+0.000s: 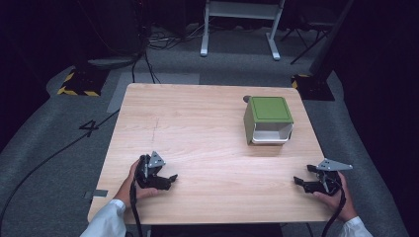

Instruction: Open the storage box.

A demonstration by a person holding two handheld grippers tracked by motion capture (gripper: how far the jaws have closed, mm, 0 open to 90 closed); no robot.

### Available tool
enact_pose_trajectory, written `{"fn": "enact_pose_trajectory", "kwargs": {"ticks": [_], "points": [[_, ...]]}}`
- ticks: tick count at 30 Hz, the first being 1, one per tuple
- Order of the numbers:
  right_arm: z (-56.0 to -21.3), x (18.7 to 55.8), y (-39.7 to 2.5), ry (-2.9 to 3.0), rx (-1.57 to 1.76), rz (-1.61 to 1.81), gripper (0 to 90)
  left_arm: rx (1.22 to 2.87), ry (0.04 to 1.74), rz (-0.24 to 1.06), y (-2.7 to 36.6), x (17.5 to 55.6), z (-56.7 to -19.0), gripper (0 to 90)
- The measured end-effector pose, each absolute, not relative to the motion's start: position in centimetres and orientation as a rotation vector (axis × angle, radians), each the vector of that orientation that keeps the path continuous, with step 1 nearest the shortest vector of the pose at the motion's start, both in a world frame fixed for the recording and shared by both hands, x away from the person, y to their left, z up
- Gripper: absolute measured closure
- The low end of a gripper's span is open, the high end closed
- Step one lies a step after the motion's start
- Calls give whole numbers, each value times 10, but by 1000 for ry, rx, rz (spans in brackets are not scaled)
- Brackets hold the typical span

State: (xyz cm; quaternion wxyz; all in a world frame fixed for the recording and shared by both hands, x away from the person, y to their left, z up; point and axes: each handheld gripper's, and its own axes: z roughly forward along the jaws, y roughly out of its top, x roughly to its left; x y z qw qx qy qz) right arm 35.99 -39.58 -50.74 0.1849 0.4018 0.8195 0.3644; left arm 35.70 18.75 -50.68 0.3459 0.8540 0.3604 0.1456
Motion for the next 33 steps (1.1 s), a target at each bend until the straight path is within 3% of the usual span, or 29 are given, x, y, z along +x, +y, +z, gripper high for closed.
{"fn": "enact_pose_trajectory", "kwargs": {"ticks": [12,26,33], "points": [[-504,365,-390,2331,1076,1073,212,2216,940,368,186,359,-507,128],[-443,392,-346,2372,821,1156,262,2215,946,370,186,359,-507,127],[-431,406,-323,2393,764,1162,266,2215,947,370,186,358,-507,128]]}}
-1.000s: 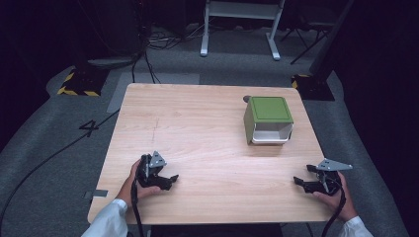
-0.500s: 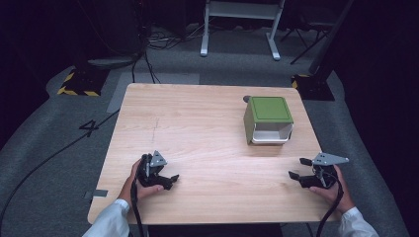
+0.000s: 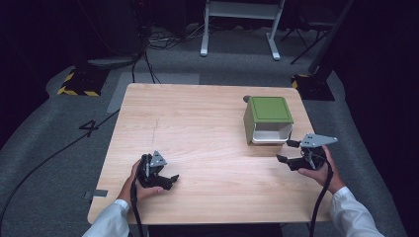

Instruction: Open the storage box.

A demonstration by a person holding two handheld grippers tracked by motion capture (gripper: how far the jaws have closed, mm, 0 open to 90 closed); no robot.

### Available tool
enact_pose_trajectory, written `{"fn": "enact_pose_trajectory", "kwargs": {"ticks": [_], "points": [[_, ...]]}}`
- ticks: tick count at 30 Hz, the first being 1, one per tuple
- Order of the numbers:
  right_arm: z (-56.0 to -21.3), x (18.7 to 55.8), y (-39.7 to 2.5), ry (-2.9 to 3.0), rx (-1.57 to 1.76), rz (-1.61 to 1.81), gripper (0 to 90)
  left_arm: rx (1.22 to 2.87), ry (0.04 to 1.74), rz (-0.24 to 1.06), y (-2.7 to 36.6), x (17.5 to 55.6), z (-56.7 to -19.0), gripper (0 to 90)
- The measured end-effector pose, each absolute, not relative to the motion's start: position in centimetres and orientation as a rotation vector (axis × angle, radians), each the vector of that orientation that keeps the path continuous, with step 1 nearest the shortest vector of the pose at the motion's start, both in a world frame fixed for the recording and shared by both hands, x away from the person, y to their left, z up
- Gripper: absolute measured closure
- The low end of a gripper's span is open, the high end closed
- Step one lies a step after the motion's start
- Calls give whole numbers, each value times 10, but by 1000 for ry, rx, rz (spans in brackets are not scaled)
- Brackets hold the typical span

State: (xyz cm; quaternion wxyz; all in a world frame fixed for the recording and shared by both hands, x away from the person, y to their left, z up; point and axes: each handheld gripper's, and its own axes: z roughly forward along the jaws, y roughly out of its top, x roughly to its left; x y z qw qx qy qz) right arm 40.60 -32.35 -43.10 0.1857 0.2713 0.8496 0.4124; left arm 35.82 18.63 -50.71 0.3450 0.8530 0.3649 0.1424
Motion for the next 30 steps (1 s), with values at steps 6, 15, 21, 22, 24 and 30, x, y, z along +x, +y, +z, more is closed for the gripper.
{"fn": "enact_pose_trajectory", "kwargs": {"ticks": [6,15,21,22,24,30], "points": [[-431,421,-305,2408,734,1141,276,2214,948,370,186,358,-507,128],[-436,441,-285,2426,712,1115,289,2215,948,370,186,358,-507,128],[-444,454,-276,2447,729,1112,290,2214,947,369,186,358,-507,128],[-444,454,-276,2447,729,1112,290,2214,947,369,186,358,-507,128],[-447,457,-274,2455,735,1102,289,2216,946,369,186,358,-507,129],[-455,467,-269,2478,763,1078,288,2222,934,368,187,358,-507,129]]}}
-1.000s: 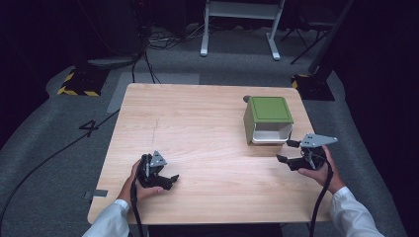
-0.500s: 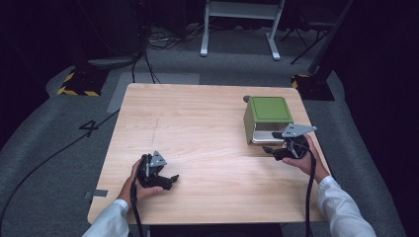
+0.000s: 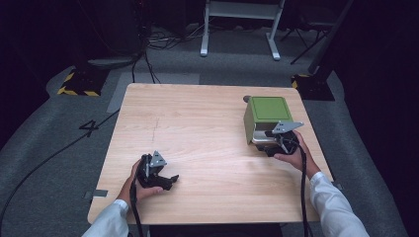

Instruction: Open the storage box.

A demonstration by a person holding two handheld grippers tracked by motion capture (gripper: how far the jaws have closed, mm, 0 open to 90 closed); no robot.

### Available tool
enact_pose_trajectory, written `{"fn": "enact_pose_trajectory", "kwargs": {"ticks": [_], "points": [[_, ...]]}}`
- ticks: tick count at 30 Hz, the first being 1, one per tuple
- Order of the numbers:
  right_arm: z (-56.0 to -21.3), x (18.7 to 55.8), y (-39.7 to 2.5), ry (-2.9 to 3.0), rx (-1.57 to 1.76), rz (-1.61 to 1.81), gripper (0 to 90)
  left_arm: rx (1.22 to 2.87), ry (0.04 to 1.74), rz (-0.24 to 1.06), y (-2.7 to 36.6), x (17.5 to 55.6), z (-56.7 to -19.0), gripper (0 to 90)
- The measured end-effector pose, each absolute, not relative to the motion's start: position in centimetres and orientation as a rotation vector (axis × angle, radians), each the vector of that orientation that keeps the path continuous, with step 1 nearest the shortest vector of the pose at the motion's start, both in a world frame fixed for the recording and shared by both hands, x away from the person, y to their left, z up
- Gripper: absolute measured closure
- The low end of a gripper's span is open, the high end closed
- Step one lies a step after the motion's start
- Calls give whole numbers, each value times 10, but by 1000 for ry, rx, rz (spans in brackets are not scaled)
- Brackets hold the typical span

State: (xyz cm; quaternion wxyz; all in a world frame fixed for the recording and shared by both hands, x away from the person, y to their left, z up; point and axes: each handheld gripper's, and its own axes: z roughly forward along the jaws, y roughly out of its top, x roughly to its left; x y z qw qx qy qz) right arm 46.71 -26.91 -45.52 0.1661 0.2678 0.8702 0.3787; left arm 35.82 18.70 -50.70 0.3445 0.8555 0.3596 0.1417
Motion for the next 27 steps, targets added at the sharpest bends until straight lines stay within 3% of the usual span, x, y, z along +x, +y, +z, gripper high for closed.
{"fn": "enact_pose_trajectory", "kwargs": {"ticks": [5,14,27], "points": [[-463,475,-266,2499,787,1064,296,2222,934,369,187,358,-507,129],[-468,476,-267,2532,816,1092,486,2215,942,368,187,357,-507,130],[-468,455,-269,2572,744,1070,525,2218,944,371,188,355,-507,130]]}}
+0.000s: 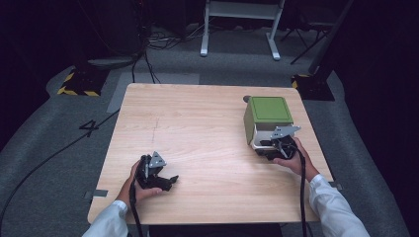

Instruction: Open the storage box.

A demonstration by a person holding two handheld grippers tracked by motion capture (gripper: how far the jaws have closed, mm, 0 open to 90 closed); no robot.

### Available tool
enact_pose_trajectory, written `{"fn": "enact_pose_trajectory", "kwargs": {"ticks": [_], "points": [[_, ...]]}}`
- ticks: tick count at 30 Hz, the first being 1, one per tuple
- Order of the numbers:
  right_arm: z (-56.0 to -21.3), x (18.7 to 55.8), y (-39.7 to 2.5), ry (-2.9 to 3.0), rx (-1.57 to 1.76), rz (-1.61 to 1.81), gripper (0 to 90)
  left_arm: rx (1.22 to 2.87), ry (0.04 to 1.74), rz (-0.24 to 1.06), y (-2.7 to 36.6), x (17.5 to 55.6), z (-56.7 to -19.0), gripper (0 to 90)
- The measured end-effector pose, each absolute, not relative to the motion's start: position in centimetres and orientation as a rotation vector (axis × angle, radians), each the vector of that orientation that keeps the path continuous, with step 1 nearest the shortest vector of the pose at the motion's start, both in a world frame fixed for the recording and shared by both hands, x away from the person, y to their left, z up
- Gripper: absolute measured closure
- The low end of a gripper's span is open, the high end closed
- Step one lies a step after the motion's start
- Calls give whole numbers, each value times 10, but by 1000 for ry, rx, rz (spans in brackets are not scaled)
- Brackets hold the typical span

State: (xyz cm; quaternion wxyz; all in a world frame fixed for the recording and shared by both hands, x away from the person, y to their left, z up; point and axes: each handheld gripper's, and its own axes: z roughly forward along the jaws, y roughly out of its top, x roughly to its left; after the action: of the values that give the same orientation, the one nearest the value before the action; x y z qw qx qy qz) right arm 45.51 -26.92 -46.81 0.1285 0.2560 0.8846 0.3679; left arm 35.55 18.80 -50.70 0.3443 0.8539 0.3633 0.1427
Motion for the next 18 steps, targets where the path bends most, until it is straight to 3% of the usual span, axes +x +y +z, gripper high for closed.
{"fn": "enact_pose_trajectory", "kwargs": {"ticks": [18], "points": [[-468,423,-269,2600,641,1076,604,2213,949,370,188,355,-507,130]]}}
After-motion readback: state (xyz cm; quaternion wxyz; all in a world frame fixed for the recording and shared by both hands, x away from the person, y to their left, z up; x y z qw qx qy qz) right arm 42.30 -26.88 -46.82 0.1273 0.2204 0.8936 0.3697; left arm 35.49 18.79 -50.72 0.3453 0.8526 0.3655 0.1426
